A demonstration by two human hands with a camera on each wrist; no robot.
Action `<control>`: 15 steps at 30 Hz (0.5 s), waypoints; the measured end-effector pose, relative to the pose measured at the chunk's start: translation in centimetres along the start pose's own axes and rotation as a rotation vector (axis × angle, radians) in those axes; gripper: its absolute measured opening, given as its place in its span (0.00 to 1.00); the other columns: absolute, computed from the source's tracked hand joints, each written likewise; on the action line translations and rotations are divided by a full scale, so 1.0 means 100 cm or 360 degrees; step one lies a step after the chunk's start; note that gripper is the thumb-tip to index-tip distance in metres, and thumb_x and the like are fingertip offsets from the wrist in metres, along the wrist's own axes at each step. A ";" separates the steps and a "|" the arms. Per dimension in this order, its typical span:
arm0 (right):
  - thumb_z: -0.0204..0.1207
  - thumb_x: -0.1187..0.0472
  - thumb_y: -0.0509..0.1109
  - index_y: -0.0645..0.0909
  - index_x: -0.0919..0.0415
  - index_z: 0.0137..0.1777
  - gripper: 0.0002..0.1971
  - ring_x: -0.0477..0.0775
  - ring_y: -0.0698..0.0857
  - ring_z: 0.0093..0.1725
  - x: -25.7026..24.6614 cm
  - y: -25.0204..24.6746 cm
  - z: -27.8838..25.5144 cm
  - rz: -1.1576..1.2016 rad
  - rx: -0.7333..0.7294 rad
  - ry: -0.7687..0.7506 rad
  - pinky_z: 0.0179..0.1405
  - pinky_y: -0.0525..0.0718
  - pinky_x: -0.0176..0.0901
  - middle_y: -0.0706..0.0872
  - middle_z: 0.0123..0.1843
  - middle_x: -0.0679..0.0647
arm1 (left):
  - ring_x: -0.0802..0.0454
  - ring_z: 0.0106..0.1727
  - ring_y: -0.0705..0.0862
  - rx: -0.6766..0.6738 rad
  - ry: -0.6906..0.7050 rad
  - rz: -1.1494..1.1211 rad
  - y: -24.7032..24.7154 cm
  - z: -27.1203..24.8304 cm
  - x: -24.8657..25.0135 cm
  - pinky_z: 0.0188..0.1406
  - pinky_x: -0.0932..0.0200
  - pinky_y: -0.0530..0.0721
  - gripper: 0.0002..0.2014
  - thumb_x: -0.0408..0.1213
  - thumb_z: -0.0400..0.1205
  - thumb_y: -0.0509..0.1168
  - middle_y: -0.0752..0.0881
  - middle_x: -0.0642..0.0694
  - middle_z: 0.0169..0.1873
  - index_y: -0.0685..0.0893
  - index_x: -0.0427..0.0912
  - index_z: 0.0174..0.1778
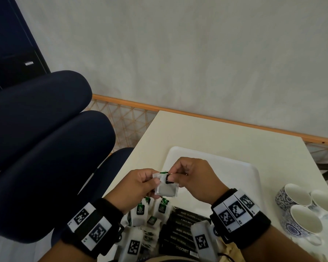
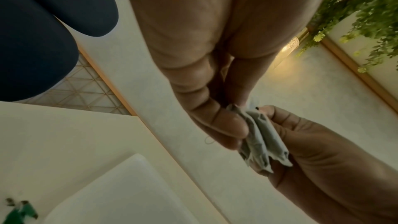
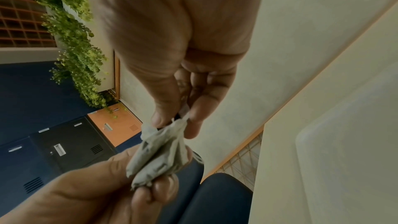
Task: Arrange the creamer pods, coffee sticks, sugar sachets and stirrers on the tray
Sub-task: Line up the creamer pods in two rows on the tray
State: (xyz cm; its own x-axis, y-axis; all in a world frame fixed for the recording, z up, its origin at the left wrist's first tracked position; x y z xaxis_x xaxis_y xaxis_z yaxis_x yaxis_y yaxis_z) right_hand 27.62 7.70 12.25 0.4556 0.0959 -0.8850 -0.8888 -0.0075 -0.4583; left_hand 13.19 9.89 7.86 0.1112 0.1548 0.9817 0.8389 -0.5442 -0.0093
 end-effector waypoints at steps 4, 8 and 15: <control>0.67 0.62 0.81 0.83 0.52 0.33 0.10 0.41 0.80 0.29 0.000 -0.004 -0.004 -0.0032 0.0008 -0.0002 0.33 0.80 0.36 0.86 0.31 0.47 | 0.52 0.40 0.87 0.0016 0.0028 0.0019 0.006 -0.002 0.003 0.40 0.58 0.87 0.11 0.27 0.85 0.60 0.91 0.45 0.39 0.88 0.38 0.49; 0.68 0.61 0.81 0.82 0.52 0.33 0.10 0.39 0.80 0.30 0.002 -0.010 -0.009 -0.0096 0.0031 0.0004 0.33 0.77 0.30 0.85 0.31 0.45 | 0.52 0.37 0.86 -0.0018 0.0050 0.0054 0.015 -0.003 0.006 0.39 0.59 0.85 0.10 0.27 0.85 0.59 0.89 0.44 0.37 0.87 0.35 0.49; 0.68 0.60 0.81 0.84 0.56 0.35 0.08 0.45 0.84 0.36 0.010 -0.025 -0.017 -0.0107 0.0093 -0.0010 0.37 0.81 0.35 0.88 0.35 0.48 | 0.50 0.36 0.83 -0.0103 0.0018 -0.0056 0.034 -0.002 0.008 0.36 0.61 0.84 0.15 0.31 0.87 0.54 0.87 0.39 0.37 0.84 0.24 0.49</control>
State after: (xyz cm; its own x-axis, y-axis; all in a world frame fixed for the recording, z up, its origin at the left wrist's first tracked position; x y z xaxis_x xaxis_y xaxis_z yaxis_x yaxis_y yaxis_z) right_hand 30.38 6.13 12.40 0.5140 0.1006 -0.8519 -0.8578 0.0573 -0.5108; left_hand 16.02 7.95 8.69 0.0758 0.1655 0.9833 0.8060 -0.5907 0.0373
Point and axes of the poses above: each hand's wrist, its own z-axis towards the middle knuckle, its own y-axis out of the palm, x = y × z, the point moved 8 cm from there along z, towards the middle knuckle
